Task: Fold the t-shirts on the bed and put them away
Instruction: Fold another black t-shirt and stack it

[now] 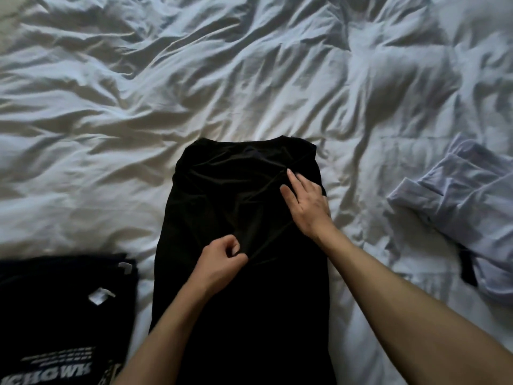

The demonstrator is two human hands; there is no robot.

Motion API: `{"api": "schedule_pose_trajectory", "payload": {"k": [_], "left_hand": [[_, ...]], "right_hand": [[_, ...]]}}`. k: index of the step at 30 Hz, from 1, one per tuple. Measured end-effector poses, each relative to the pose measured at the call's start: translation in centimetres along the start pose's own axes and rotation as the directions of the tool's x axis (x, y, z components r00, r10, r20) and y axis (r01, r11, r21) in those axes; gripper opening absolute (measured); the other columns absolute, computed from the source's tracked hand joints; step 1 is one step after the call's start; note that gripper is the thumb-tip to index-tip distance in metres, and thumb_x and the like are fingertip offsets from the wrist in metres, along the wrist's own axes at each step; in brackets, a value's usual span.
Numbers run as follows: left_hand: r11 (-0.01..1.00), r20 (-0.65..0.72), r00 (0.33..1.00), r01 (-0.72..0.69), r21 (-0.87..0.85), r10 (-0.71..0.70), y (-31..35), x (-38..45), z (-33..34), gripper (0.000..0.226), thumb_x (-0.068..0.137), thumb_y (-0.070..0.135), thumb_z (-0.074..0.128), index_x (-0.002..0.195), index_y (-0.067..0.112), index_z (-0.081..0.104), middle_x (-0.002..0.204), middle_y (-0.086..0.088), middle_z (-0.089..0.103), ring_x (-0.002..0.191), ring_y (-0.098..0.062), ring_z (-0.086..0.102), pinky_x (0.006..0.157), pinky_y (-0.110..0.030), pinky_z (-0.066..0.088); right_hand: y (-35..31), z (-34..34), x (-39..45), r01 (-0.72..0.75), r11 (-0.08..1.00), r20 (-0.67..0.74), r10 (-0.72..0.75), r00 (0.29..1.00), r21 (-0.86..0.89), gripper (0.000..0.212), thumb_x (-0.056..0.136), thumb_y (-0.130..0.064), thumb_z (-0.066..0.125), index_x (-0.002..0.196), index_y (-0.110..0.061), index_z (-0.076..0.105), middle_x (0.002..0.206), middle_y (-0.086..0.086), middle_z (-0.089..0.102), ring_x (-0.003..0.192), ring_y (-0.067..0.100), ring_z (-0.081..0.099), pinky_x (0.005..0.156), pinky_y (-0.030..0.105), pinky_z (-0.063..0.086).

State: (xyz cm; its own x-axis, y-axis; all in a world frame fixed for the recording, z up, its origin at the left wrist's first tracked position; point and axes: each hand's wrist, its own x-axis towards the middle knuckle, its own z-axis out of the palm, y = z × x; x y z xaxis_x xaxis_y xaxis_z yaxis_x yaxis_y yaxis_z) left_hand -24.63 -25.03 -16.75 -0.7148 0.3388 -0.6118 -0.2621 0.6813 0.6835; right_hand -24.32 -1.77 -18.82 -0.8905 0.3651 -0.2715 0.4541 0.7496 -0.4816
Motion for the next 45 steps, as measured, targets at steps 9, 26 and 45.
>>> {"api": "schedule_pose_trajectory", "payload": {"k": [9, 26, 45], "left_hand": [[0.987, -0.24, 0.96, 0.126, -0.103, -0.147, 3.1, 1.2, 1.7, 0.076, 0.078, 0.06, 0.07, 0.136, 0.02, 0.043, 0.111, 0.0, 0.062, 0.097, -0.018, 0.064, 0.086, -0.035, 0.054], [0.973, -0.562, 0.811, -0.038, 0.229, 0.164, 1.6, 11.3, -10.0, 0.057, 0.088, 0.038, 0.069, 0.136, 0.012, 0.052, 0.128, -0.015, 0.056, 0.117, -0.036, 0.053, 0.1, -0.043, 0.043], [0.968, -0.504, 0.854, -0.22, -0.123, 0.13, 5.1, 21.0, -13.4, 0.013, 0.093, 0.025, 0.063, 0.098, 0.015, 0.07, 0.091, -0.004, 0.068, 0.08, -0.014, 0.06, 0.073, -0.029, 0.045]], "right_hand": [[-0.1, 2.7, -3.2, 0.029, 0.928, -0.143, -0.089, 0.986, -0.372, 0.086, 0.085, -0.067, 0.047, 0.15, -0.012, 0.036, 0.153, 0.019, 0.036, 0.138, 0.038, 0.036, 0.112, 0.052, 0.028], [-0.8, 0.6, 1.9, 0.181, 0.888, -0.205, -0.289, 0.935, -0.423, 0.066, 0.091, -0.059, 0.03, 0.147, -0.028, 0.043, 0.151, 0.012, 0.042, 0.141, 0.035, 0.034, 0.113, 0.052, 0.026], [1.6, -3.0, 11.3, -0.122, 0.992, -0.302, 0.126, 0.945, 0.033, 0.028, 0.094, -0.024, 0.061, 0.112, -0.003, 0.055, 0.116, 0.022, 0.056, 0.105, 0.041, 0.056, 0.084, 0.042, 0.042]]}}
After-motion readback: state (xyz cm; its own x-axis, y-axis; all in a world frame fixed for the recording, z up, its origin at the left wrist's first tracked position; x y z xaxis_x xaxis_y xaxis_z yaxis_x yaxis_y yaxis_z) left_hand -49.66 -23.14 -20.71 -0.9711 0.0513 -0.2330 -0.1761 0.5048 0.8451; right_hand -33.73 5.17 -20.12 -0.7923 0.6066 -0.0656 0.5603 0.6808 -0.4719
